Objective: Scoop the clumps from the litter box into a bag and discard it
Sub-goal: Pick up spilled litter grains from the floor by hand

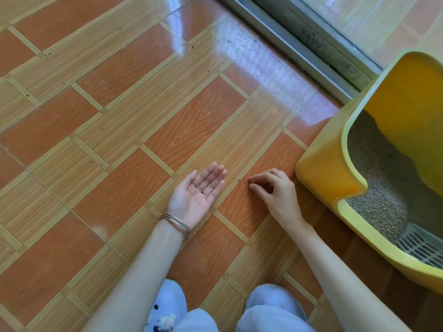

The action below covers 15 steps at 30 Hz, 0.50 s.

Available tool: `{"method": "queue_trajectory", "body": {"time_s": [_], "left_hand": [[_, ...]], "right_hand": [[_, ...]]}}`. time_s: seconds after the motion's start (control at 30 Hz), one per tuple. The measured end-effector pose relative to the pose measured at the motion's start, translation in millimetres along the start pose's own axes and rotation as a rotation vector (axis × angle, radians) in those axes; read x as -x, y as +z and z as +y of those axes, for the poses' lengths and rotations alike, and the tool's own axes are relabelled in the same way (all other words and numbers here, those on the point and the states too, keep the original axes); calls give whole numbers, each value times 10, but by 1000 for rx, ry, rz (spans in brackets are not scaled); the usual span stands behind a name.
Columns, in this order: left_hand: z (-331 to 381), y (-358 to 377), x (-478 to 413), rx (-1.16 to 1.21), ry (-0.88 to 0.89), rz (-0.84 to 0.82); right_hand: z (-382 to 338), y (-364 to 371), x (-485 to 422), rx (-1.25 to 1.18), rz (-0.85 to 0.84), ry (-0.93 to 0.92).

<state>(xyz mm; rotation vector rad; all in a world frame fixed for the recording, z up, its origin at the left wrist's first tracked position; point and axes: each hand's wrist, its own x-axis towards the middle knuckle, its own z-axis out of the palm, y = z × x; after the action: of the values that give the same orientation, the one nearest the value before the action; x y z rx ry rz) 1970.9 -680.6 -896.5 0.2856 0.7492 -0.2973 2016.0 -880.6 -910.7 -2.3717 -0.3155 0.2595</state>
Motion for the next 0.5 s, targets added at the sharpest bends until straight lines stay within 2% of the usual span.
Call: {"method": "queue_trajectory", "body": {"time_s": [0.27, 0.5], "left_hand": [[22, -17, 1, 11, 7, -21], [8, -5, -1, 5, 2, -37]], "right_hand": [[-48, 120, -45, 134, 36, -81], [-59, 176, -26, 154, 119, -82]]}}
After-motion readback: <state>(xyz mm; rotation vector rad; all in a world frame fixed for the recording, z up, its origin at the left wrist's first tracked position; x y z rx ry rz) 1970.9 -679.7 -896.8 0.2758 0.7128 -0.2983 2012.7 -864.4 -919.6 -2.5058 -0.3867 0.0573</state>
